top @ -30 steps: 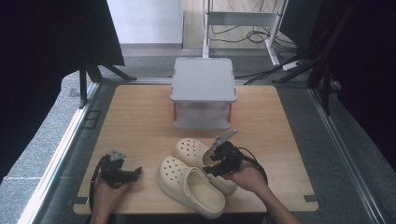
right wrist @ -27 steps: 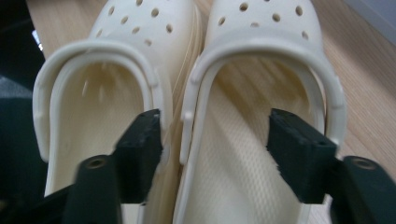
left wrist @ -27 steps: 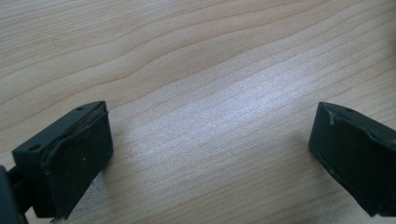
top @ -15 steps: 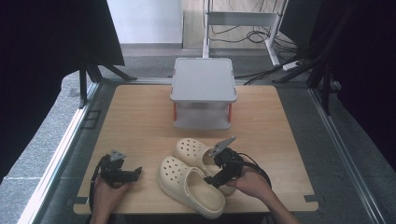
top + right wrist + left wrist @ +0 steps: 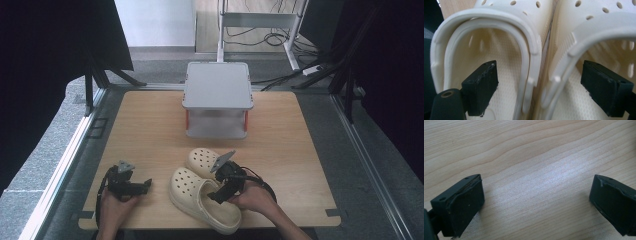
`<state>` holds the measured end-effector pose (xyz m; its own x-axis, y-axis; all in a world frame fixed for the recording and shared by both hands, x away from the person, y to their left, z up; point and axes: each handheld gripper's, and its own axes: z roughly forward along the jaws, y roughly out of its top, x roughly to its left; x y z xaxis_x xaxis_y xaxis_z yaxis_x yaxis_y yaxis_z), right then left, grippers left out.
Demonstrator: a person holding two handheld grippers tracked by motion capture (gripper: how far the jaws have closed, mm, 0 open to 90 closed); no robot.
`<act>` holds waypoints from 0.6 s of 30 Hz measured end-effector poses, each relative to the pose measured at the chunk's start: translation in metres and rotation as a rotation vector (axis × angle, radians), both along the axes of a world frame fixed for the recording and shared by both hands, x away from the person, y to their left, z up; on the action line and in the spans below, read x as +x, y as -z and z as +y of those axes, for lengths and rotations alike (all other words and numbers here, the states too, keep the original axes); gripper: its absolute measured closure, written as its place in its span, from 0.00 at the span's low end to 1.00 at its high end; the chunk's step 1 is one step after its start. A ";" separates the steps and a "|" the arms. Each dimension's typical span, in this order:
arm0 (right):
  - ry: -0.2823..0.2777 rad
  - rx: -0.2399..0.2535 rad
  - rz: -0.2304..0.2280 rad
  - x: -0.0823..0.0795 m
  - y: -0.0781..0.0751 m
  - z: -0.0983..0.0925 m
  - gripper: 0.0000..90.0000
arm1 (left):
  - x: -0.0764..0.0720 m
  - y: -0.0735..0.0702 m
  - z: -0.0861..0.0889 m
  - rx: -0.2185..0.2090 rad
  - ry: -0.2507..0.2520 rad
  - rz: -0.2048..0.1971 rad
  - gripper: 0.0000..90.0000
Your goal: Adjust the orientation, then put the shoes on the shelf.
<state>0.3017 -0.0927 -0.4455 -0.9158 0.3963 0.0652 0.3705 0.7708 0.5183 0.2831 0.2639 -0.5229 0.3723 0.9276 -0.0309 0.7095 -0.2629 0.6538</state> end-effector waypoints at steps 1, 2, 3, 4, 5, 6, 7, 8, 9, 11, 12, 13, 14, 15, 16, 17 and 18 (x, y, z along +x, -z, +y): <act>-0.003 -0.002 0.001 0.001 0.001 0.002 0.17 | 0.000 0.000 0.000 -0.002 -0.001 -0.001 0.00; -0.004 -0.007 0.001 0.001 0.002 0.003 0.17 | 0.000 0.000 0.000 -0.002 -0.001 -0.001 0.00; 0.000 -0.010 0.001 0.001 0.003 0.004 0.18 | 0.000 0.000 0.000 0.001 0.000 0.000 0.00; -0.002 -0.009 0.001 0.001 0.004 0.005 0.18 | 0.000 0.000 0.000 -0.002 -0.001 -0.001 0.00; 0.005 -0.011 0.004 0.001 0.005 0.007 0.18 | 0.000 0.000 0.000 -0.002 -0.001 -0.001 0.00; 0.004 -0.010 0.007 0.002 0.005 0.008 0.19 | 0.000 0.000 0.000 -0.002 -0.001 -0.001 0.00; 0.004 -0.008 0.007 0.002 0.006 0.009 0.21 | 0.000 0.000 0.000 -0.002 -0.001 -0.001 0.00; 0.007 -0.007 0.005 0.002 0.006 0.010 0.24 | 0.000 0.000 0.000 0.000 0.000 0.000 0.00; 0.009 -0.010 0.002 0.002 0.007 0.011 0.26 | 0.000 0.000 0.000 -0.002 -0.001 -0.001 0.00; 0.013 -0.016 -0.004 0.003 0.008 0.014 0.33 | 0.000 0.000 0.000 -0.002 -0.001 -0.001 0.00; 0.023 -0.024 -0.009 0.003 0.008 0.016 0.37 | 0.000 0.000 0.000 -0.002 -0.001 -0.001 0.00; 0.029 -0.031 -0.015 0.003 0.008 0.018 0.41 | 0.000 0.000 0.000 -0.002 -0.001 -0.001 0.00; 0.030 -0.032 -0.020 0.003 0.009 0.019 0.45 | 0.000 0.000 0.000 -0.002 -0.001 -0.001 0.00; 0.029 -0.033 -0.019 0.003 0.009 0.019 0.47 | 0.000 0.000 0.000 -0.002 -0.001 -0.001 0.00; 0.035 -0.041 -0.024 0.004 0.009 0.020 0.52 | 0.000 0.000 0.000 -0.002 -0.001 -0.001 0.00; 0.042 -0.051 -0.032 0.004 0.009 0.020 0.57 | 0.000 0.000 0.000 0.000 0.000 0.000 0.00; 0.048 -0.056 -0.038 0.005 0.009 0.020 0.59 | 0.000 0.000 0.000 -0.002 -0.001 -0.001 0.00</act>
<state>0.3069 -0.0731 -0.4543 -0.8971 0.4417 0.0072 0.3884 0.7808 0.4893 0.2831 0.2637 -0.5230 0.3711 0.9280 -0.0326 0.7092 -0.2606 0.6551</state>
